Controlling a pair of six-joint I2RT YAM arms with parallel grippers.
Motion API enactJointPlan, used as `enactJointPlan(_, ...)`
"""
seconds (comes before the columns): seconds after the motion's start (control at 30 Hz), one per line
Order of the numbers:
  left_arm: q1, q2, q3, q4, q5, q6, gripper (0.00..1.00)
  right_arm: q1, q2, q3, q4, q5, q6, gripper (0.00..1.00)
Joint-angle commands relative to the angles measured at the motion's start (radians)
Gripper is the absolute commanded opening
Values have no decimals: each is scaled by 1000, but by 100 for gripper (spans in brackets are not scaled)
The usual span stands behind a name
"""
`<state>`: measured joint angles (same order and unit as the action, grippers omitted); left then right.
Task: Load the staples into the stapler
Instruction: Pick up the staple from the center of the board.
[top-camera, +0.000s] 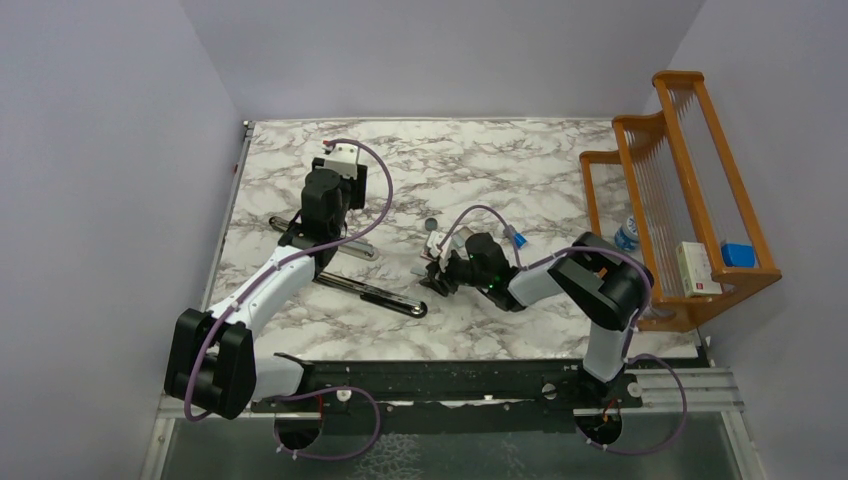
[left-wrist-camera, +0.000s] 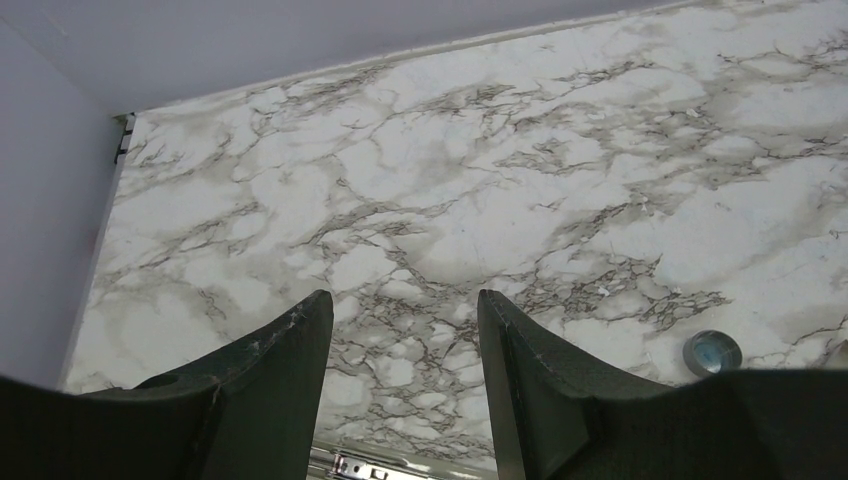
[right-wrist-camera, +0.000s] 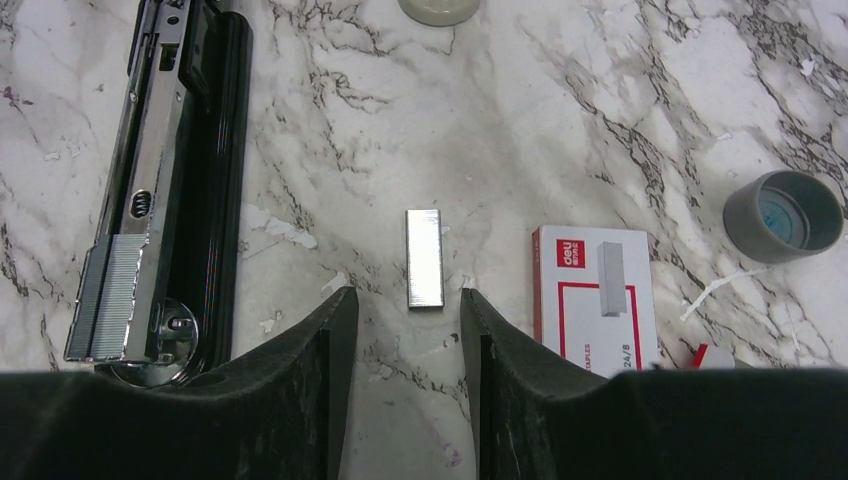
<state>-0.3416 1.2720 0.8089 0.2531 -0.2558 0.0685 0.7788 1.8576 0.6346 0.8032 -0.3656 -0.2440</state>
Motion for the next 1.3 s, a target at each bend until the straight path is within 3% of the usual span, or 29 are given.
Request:
enactJointPlan(0.0, -1, 0, -8, 37, -17, 12, 58, 2, 59, 19, -140, 5, -59, 43)
enactJointPlan(0.7, -27, -13, -19, 43, -22, 43, 58, 2, 76, 39, -179, 21, -69, 31)
enactJointPlan(1.27, -28, -22, -18, 42, -25, 45, 58, 2, 58, 55, -221, 3, -64, 8)
